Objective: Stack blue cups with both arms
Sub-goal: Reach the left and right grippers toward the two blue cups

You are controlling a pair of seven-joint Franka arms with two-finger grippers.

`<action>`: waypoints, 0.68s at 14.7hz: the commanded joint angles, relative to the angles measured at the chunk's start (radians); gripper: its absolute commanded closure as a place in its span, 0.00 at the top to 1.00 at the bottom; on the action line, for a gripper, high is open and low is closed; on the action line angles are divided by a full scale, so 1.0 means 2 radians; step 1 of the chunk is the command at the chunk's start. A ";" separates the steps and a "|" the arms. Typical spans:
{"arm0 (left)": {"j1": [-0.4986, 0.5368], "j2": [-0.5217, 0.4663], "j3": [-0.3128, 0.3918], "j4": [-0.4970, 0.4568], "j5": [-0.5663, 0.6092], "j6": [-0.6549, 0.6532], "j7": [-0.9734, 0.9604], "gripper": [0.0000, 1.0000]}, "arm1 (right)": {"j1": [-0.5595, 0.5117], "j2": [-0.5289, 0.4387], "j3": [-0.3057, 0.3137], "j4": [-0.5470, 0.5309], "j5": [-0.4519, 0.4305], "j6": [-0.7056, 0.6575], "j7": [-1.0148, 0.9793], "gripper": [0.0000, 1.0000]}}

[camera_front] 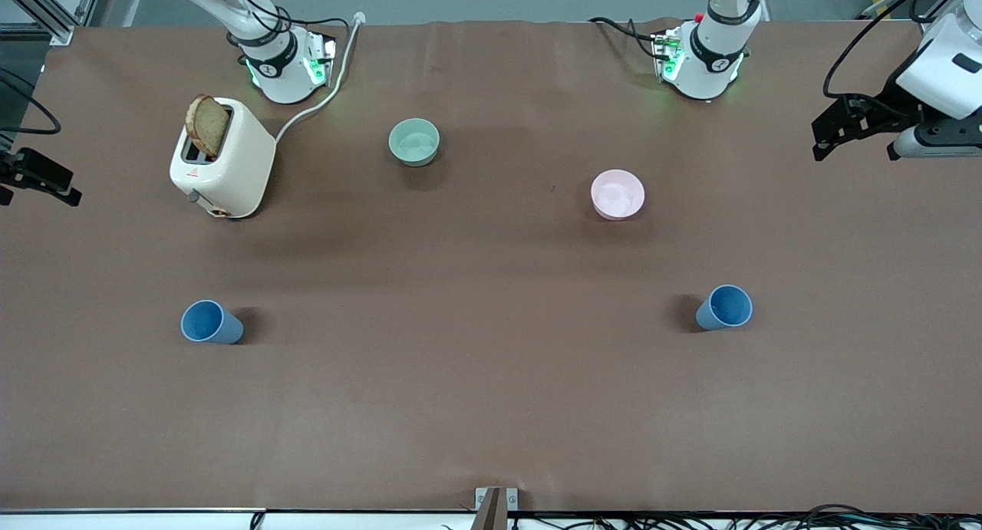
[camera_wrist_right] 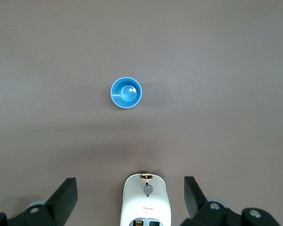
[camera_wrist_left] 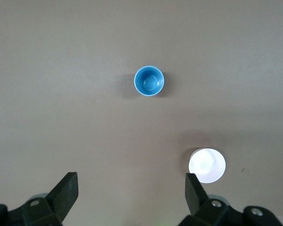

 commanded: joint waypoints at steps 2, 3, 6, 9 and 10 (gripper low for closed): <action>0.005 0.017 0.000 0.022 -0.005 0.000 0.001 1.00 | 0.002 -0.008 0.001 -0.010 -0.007 0.010 0.004 1.00; 0.005 0.017 0.001 0.024 -0.005 0.000 0.002 1.00 | 0.002 -0.008 0.001 -0.011 -0.007 0.010 0.004 1.00; 0.008 0.038 0.005 0.030 0.001 0.001 0.006 1.00 | 0.002 -0.008 0.001 -0.011 -0.007 0.011 0.004 1.00; 0.023 0.100 0.004 0.020 -0.001 0.033 0.001 1.00 | 0.002 -0.007 0.001 -0.011 -0.007 0.015 0.004 1.00; 0.023 0.113 0.004 0.004 -0.001 0.057 -0.001 1.00 | 0.002 -0.005 0.001 -0.011 -0.007 0.015 0.004 1.00</action>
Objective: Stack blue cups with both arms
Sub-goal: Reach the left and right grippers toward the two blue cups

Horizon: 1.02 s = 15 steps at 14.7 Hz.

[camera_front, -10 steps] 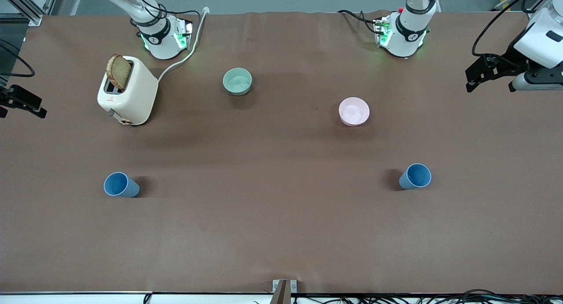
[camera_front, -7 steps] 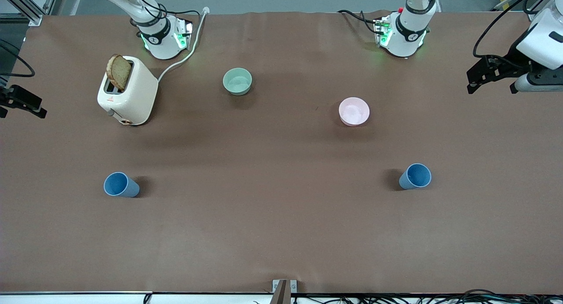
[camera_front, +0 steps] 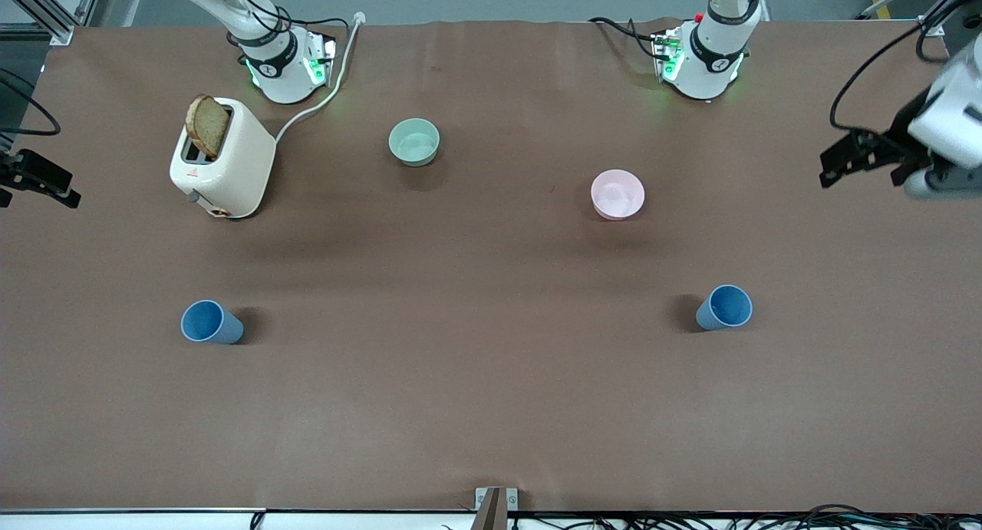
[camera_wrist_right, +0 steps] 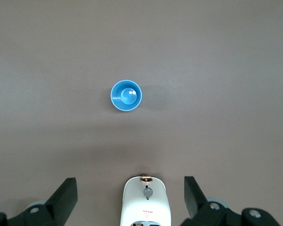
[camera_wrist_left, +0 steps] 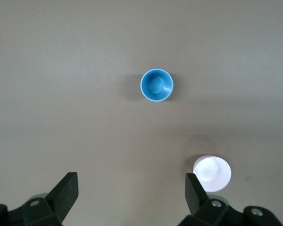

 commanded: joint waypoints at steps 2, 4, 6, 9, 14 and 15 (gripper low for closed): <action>0.002 0.063 -0.001 -0.057 0.000 0.102 -0.002 1.00 | 0.000 0.000 0.000 -0.012 -0.007 0.017 0.004 1.00; 0.004 0.086 0.000 -0.100 0.002 0.177 -0.002 1.00 | -0.001 0.010 0.000 -0.019 -0.007 0.040 0.004 1.00; 0.007 0.117 0.000 -0.110 0.005 0.217 -0.003 1.00 | -0.004 0.021 0.000 -0.033 -0.007 0.069 0.003 1.00; 0.007 0.144 0.000 -0.110 0.006 0.219 -0.003 0.94 | -0.006 0.034 -0.003 -0.071 -0.007 0.124 0.002 1.00; 0.009 0.214 -0.001 -0.063 0.015 0.241 -0.020 0.73 | -0.005 0.053 -0.013 -0.124 -0.007 0.184 -0.003 1.00; 0.008 0.225 -0.001 -0.052 0.015 0.243 -0.024 0.73 | -0.004 0.055 -0.013 -0.126 -0.005 0.192 -0.003 1.00</action>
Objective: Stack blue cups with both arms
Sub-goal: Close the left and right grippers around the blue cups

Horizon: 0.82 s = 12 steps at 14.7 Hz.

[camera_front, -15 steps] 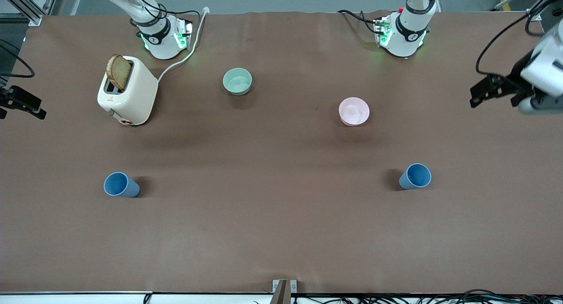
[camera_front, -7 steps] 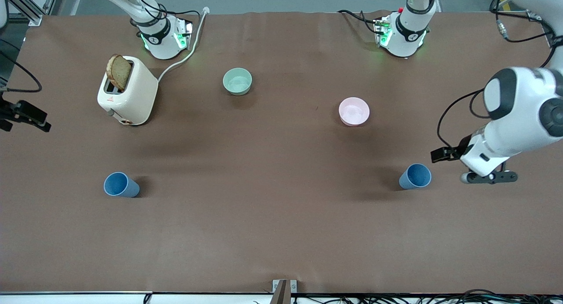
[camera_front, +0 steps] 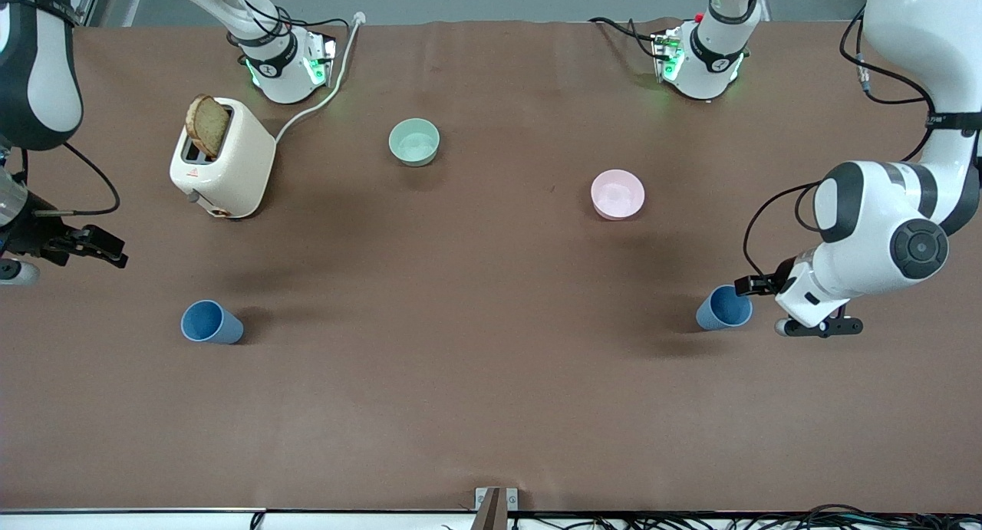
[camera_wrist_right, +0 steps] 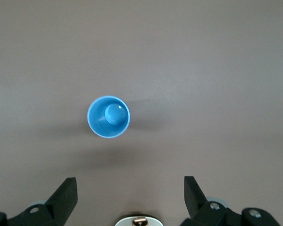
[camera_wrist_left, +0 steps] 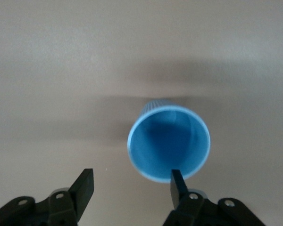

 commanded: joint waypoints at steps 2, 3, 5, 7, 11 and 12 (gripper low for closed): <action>0.000 0.047 -0.001 0.046 0.010 0.008 -0.015 0.67 | 0.000 0.019 -0.001 -0.014 -0.001 0.037 -0.002 1.00; -0.002 0.053 -0.001 0.046 0.010 0.014 -0.015 0.61 | 0.001 0.032 -0.001 -0.014 0.000 0.052 -0.002 1.00; 0.000 0.063 -0.001 0.046 0.010 0.025 -0.014 0.46 | 0.005 0.064 -0.001 -0.014 0.000 0.093 -0.002 1.00; -0.001 0.068 -0.001 0.046 0.010 0.025 -0.015 0.35 | 0.005 0.085 -0.001 -0.014 0.000 0.117 -0.002 0.99; 0.001 0.068 -0.002 0.046 0.010 0.023 -0.014 0.05 | 0.006 0.131 0.000 -0.013 0.019 0.172 -0.006 0.97; 0.002 0.066 -0.002 0.045 0.010 0.021 -0.013 0.02 | 0.005 0.142 -0.001 -0.013 0.019 0.184 -0.009 0.97</action>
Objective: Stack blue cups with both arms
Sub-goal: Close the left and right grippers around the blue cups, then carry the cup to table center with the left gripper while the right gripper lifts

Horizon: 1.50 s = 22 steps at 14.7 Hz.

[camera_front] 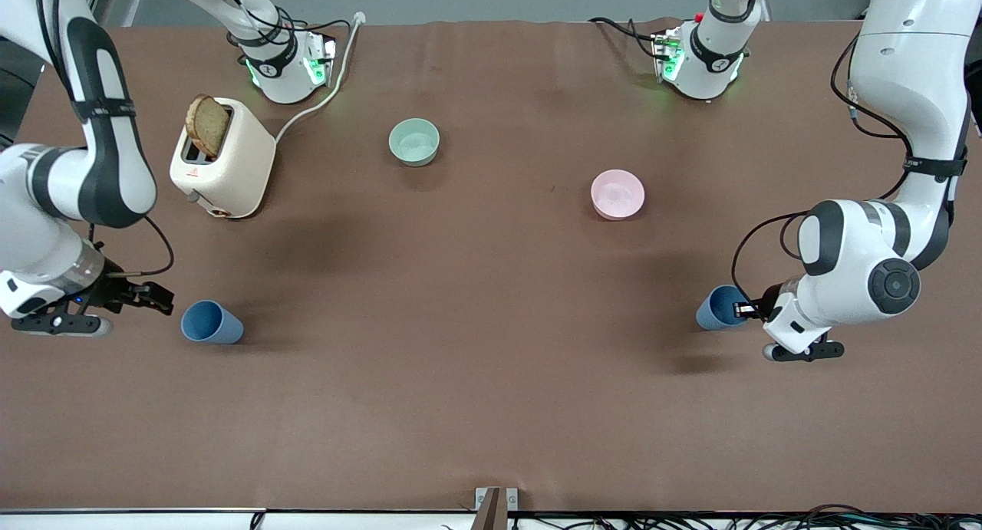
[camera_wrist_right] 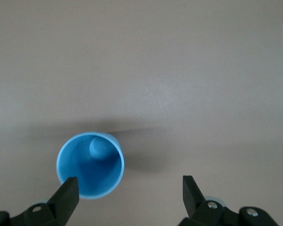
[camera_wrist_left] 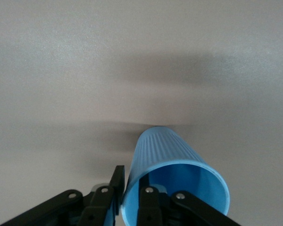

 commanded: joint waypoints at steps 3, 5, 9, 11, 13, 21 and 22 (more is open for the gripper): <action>-0.002 -0.029 -0.008 0.005 0.010 -0.030 -0.010 0.01 | -0.001 0.044 -0.001 0.005 0.046 0.033 -0.013 0.95; -0.007 -0.049 -0.020 0.011 0.004 -0.077 -0.021 0.01 | 0.000 0.062 -0.001 0.004 0.077 0.059 -0.041 0.95; -0.019 -0.062 -0.109 0.013 0.011 -0.102 -0.140 0.01 | 0.000 0.076 -0.001 0.003 0.121 0.060 -0.066 0.87; -0.071 -0.054 -0.118 0.035 0.010 -0.101 -0.200 0.01 | 0.000 0.076 -0.001 0.001 0.121 0.055 -0.066 0.78; -0.130 -0.032 -0.115 0.054 0.025 -0.097 -0.251 0.01 | 0.000 0.075 -0.001 -0.006 0.121 0.053 -0.067 0.62; -0.224 0.067 -0.114 0.119 0.085 -0.029 -0.430 0.01 | 0.001 0.051 -0.001 -0.015 0.121 0.020 -0.072 0.02; -0.228 0.073 -0.114 0.119 0.085 -0.023 -0.430 0.02 | 0.001 0.037 -0.001 -0.013 0.121 0.002 -0.069 0.02</action>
